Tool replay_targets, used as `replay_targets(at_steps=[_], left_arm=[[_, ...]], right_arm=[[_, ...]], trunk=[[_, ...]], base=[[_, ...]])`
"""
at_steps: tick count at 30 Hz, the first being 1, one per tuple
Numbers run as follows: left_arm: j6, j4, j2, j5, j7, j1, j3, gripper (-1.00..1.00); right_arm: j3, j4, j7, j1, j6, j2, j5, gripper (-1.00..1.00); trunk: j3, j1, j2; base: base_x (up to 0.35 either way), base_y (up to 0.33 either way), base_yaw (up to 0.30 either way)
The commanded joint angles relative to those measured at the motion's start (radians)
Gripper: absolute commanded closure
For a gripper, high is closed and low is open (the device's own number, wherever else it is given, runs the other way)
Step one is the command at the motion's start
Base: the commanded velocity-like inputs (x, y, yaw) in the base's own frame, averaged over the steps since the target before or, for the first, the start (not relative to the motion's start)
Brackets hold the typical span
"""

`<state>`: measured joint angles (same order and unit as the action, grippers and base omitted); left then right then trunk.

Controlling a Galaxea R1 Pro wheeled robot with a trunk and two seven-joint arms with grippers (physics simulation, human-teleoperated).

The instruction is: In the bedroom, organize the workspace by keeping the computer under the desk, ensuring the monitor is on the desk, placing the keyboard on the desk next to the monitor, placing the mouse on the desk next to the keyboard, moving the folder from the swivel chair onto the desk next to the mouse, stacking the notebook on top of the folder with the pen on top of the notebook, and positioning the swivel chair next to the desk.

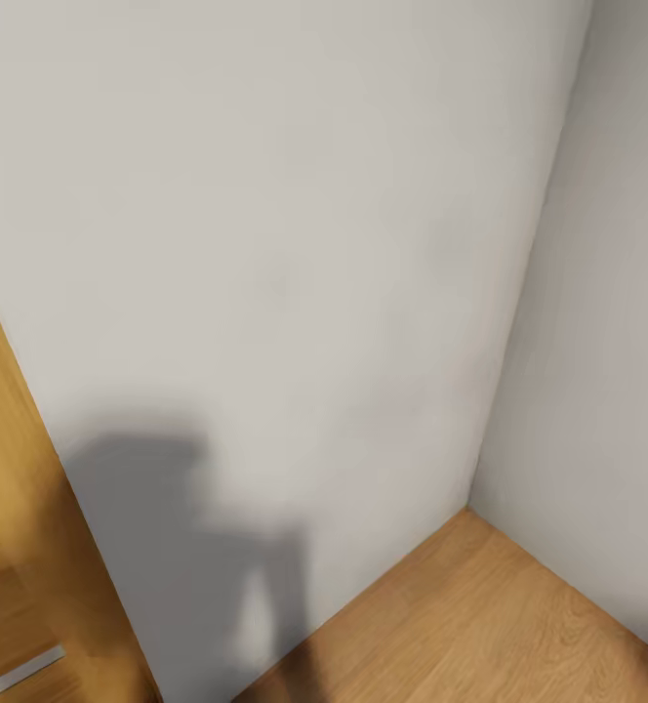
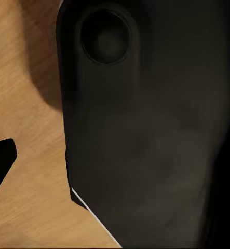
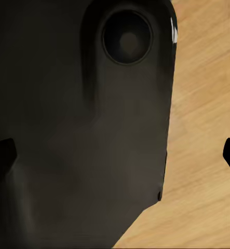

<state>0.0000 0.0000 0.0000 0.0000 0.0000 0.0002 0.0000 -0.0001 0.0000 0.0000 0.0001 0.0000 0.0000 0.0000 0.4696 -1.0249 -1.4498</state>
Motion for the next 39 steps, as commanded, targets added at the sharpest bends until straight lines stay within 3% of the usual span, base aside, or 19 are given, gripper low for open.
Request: replay_targets(at_steps=[1,9,23,32,33,35,39], left_arm=[[0.000,0.000,0.000,0.000,0.000,0.000,0.000,-1.00],[-0.003,-0.022,-0.034,-0.001,0.001,0.030,-0.002,-1.00],[-0.005,-0.026,-0.035,0.002,0.004,0.040,-0.001,-1.00],[-0.021,-0.065,-0.033,0.002,0.006,0.040,0.001,-1.00],[-0.022,-0.162,-0.033,0.002,0.006,0.040,0.001,-1.00],[-0.023,-0.255,-0.033,0.002,0.006,0.040,0.001,-1.00],[-0.023,-0.352,-0.035,0.002,0.006,0.040,0.002,-1.00]], right_arm=[[0.000,0.000,0.000,0.000,0.000,0.000,0.000,-1.00],[0.003,-0.022,0.006,-0.006,0.000,0.034,-0.004,-1.00],[0.002,-0.036,0.008,-0.006,-0.076,0.037,-0.003,-1.00],[-0.002,-0.077,0.003,-0.006,-0.075,0.037,-0.006,-1.00],[-0.005,-0.183,0.001,-0.006,-0.076,0.037,-0.007,-1.00],[-0.011,-0.269,-0.018,-0.006,-0.092,0.037,-0.008,-1.00],[-0.014,-0.361,-0.059,-0.006,-0.136,0.037,-0.009,-1.00]], trunk=[[0.000,0.000,0.000],[-0.021,0.027,0.049],[-0.065,0.080,0.147],[-0.094,0.115,0.210],[-0.097,0.119,0.217],[-0.103,0.126,0.231],[-0.115,0.142,0.259]], base=[[0.000,0.000,0.000],[0.000,0.000,0.000],[0.000,0.000,0.000],[0.000,0.000,0.000],[0.000,0.000,0.000],[0.000,0.000,0.000],[0.000,0.000,0.000]])
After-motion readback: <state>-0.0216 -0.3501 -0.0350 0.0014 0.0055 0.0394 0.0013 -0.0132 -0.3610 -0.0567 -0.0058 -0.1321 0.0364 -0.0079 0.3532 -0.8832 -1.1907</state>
